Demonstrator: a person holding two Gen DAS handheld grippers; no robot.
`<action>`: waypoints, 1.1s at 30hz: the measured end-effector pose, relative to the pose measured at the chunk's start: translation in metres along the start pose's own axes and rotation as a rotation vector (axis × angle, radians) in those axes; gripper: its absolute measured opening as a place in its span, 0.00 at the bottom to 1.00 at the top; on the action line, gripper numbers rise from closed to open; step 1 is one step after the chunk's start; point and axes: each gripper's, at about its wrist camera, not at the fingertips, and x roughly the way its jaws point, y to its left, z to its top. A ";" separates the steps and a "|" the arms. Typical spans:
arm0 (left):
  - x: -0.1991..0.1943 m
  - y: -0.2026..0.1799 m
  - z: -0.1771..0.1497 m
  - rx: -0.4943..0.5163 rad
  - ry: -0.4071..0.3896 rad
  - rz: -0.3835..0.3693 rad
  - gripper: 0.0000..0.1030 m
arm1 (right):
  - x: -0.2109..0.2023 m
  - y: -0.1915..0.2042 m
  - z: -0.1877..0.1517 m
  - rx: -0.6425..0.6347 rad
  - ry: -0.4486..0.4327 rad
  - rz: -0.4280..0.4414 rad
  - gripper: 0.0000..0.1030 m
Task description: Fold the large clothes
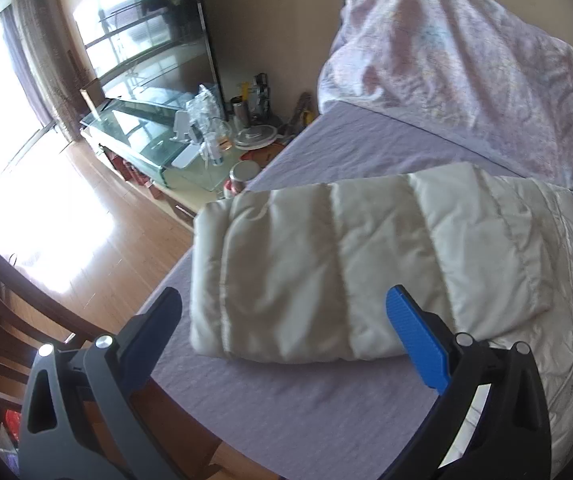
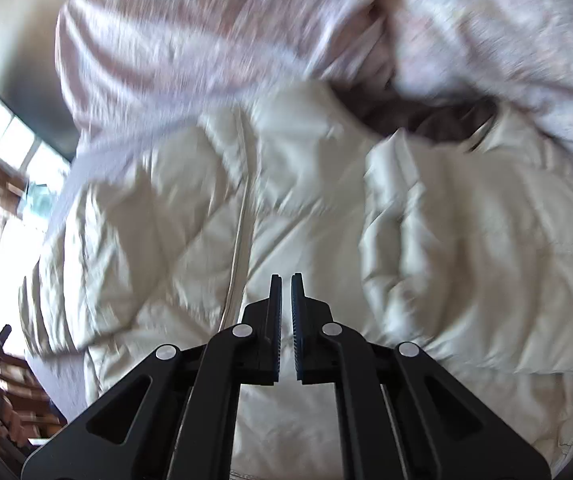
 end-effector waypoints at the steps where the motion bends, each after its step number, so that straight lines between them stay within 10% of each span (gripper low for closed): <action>1: 0.002 0.006 0.001 -0.009 0.002 0.007 0.98 | -0.007 -0.010 0.005 0.028 -0.026 -0.014 0.05; 8: 0.016 0.044 0.007 -0.079 0.029 0.034 0.98 | 0.008 -0.085 0.018 0.231 0.030 -0.153 0.06; 12: 0.025 0.059 0.008 -0.108 0.050 0.036 0.98 | 0.028 -0.080 0.010 0.205 0.076 -0.201 0.21; 33: 0.081 0.081 -0.007 -0.293 0.196 -0.180 0.98 | 0.046 -0.062 0.006 0.098 0.111 -0.259 0.22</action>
